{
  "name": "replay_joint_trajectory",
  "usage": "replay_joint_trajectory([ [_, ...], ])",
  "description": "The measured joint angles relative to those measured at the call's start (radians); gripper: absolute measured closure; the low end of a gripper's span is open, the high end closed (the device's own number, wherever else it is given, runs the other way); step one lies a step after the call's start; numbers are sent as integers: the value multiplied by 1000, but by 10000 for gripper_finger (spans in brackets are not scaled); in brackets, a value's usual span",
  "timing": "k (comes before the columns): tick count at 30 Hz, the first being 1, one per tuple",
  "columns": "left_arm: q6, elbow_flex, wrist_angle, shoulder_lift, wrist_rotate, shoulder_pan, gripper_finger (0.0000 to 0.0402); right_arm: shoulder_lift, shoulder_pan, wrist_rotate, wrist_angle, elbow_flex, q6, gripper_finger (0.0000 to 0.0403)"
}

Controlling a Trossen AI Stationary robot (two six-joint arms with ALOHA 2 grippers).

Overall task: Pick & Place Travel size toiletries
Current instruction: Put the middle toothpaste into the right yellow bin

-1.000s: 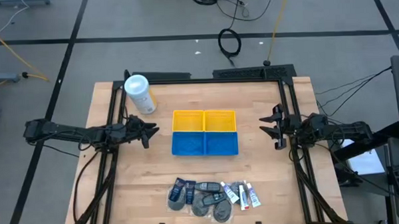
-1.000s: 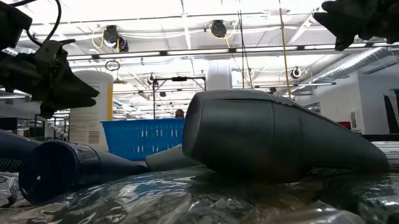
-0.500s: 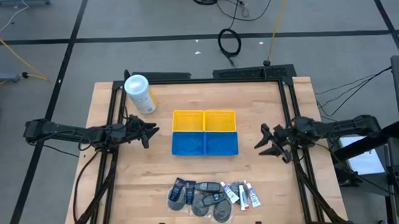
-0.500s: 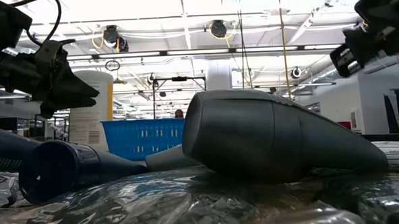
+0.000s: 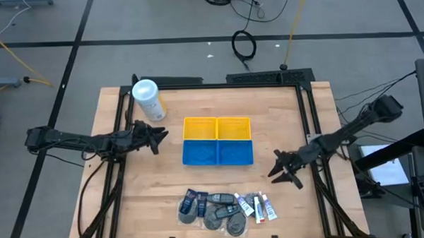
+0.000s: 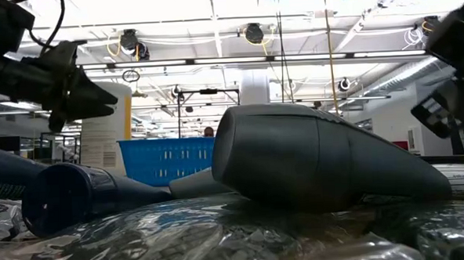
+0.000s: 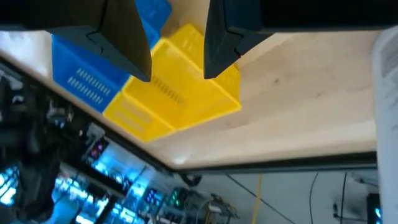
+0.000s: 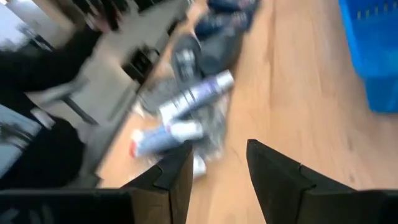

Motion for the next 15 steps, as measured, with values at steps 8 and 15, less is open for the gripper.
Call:
replay_joint_trajectory([
  [8, 0, 0, 78, 0, -5, 0, 256, 299, 115, 64, 79, 146, 14, 261],
  [15, -32, 0, 88, 0, -5, 0, 256, 502, 141, 60, 110, 261, 11, 261],
])
